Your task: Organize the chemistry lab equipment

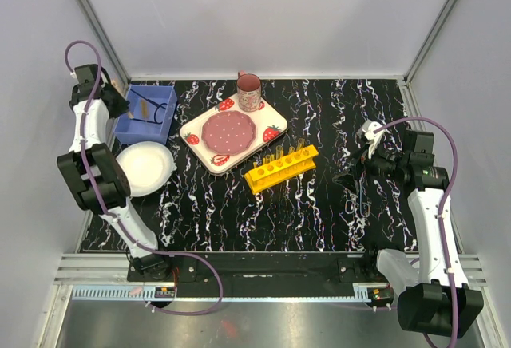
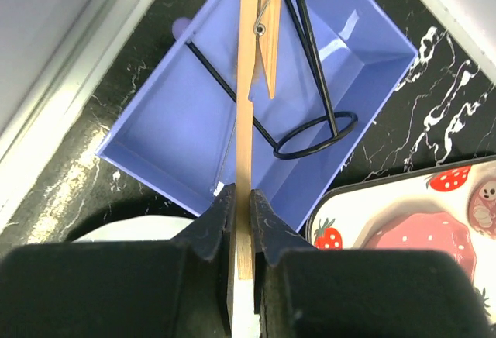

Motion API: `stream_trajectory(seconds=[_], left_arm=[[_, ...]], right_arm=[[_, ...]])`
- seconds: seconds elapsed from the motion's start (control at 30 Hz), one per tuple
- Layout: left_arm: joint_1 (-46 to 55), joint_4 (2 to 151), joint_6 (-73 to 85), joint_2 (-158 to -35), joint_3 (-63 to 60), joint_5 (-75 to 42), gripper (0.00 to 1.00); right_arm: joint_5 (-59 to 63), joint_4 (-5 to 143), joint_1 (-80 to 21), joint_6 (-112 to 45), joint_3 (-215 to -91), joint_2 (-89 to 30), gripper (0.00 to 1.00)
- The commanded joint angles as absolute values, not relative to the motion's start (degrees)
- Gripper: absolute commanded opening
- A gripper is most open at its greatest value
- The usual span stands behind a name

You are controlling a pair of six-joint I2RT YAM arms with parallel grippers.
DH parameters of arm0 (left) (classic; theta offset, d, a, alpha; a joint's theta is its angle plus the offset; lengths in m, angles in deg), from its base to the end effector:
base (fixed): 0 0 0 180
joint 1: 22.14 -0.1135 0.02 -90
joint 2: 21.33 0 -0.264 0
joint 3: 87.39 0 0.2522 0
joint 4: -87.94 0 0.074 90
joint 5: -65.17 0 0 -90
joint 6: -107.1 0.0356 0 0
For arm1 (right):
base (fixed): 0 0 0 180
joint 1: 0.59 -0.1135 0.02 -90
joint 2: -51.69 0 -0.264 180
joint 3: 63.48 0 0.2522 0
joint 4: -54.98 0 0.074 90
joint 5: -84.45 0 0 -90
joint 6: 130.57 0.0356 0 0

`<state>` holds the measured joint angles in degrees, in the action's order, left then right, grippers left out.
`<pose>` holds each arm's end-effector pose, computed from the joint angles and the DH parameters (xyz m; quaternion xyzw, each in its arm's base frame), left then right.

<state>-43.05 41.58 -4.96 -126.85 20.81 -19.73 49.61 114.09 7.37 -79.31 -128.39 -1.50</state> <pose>0.3951 0.1476 0.3041 -0.3201 0.8611 -0.0448 0.3925 0.1750 0.0050 0.3067 -0.3813 0.7515 0.2684 0.4666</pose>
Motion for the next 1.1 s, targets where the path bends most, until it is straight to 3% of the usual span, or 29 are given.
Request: stream_trajectory(seconds=[0.0,0.23,0.4,0.57,0.77,0.97,1.07], left_arm=[[-42.7,42.8,-5.7,-129.2,21.2,-16.0,0.09],[-42.4,39.2,-5.6,-134.0,25.5,-15.3,0.13],[-42.1,38.8,-5.7,-134.9,25.4,-15.9,0.32],[-42.1,38.3,-5.7,-134.1,26.6,-14.6,0.37],[-42.0,39.4,-5.8,-128.0,24.6,-9.4,0.40],[-41.9,46.5,-6.1,-115.4,13.5,-3.7,0.53],[-42.0,49.9,-4.2,-104.3,5.9,-3.0,0.63]], right_arm=[[51.1,114.4,7.8,-80.0,-128.4,-0.5,0.98],[51.0,114.4,7.8,-80.0,-128.4,-0.9,0.98],[51.0,114.4,8.1,-80.0,-128.4,-0.7,0.98],[51.1,114.4,8.2,-80.1,-128.4,-0.8,0.98],[50.5,114.4,8.5,-80.1,-128.4,-0.7,0.98],[46.8,111.3,8.9,-76.0,-128.6,-1.5,1.00],[36.5,105.9,8.9,-63.5,-129.3,-3.7,1.00]])
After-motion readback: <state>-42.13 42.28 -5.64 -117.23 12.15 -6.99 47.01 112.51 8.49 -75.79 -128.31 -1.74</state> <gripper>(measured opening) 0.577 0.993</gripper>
